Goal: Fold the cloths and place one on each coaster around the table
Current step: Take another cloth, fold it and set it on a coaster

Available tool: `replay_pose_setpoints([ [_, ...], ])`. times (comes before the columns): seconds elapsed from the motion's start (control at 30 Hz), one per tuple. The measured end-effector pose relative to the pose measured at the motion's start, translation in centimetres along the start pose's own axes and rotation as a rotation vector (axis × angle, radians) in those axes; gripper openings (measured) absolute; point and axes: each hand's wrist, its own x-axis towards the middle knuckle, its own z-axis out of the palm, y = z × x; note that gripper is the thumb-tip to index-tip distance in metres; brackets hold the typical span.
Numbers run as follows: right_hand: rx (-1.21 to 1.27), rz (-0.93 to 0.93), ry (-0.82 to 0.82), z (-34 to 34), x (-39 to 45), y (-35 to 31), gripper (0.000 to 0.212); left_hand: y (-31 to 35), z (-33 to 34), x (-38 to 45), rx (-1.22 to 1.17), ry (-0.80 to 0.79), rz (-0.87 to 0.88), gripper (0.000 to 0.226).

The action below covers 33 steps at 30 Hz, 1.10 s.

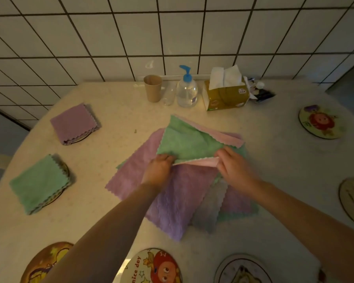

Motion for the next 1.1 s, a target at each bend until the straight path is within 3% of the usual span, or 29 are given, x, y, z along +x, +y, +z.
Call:
replay_pose_setpoints([
  [0.1,0.010,-0.083,-0.030,-1.9,0.7,1.1,0.018,-2.3,-1.8,1.1,-0.076,0.036,-0.080,0.032],
  [0.2,-0.100,-0.102,-0.065,-2.5,1.0,1.7,0.020,-2.0,-4.3,1.8,-0.175,0.114,-0.003,0.039],
  [0.4,-0.115,-0.008,0.219,-4.4,2.6,-0.2,0.015,-0.1,-9.8,1.6,-0.299,0.488,0.030,0.037],
  [0.57,-0.062,0.004,0.338,-6.9,1.8,-4.8,0.012,-1.4,-13.7,-3.0,-0.285,0.633,0.086,0.042],
  [0.77,0.130,-0.082,0.247,-6.2,-1.3,-11.1,0.020,-6.1,-15.2,-12.9,-0.219,0.591,0.058,0.047],
  [0.9,0.325,-0.073,0.149,-4.7,-4.2,-15.8,0.019,-9.5,-15.3,-19.9,-0.212,0.485,-0.003,0.037],
  [1.1,0.602,0.070,0.116,-3.5,-8.2,-22.8,0.008,-13.2,-16.4,-29.2,-0.449,0.346,-0.112,0.033],
])
